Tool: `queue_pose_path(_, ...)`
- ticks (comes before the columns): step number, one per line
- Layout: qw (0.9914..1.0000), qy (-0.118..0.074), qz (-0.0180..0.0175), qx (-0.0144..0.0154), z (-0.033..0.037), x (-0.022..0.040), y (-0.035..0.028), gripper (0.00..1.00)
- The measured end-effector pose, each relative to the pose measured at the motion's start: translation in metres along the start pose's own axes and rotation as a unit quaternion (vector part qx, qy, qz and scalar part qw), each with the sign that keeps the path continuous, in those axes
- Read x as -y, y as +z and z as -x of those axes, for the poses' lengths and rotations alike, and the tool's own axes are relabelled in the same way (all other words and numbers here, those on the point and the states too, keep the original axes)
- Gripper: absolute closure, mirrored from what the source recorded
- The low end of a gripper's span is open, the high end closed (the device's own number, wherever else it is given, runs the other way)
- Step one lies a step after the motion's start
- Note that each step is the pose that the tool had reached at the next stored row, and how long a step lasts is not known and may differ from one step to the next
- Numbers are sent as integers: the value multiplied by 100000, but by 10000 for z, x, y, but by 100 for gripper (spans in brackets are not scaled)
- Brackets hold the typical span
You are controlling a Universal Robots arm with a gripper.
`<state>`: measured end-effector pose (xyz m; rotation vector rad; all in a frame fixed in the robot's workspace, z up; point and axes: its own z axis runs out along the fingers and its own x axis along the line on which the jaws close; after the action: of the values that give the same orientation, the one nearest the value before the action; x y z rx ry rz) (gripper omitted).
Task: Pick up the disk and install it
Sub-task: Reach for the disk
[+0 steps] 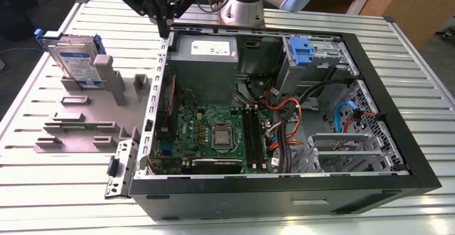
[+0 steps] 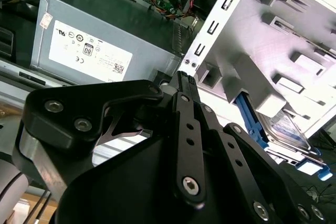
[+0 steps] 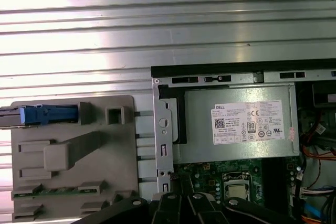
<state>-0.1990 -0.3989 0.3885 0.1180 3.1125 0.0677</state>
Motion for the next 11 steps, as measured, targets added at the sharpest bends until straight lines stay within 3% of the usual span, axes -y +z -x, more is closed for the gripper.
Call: queue_pose_path(11, 100000, 2, -3, -2, -62, 5, 0, 89)
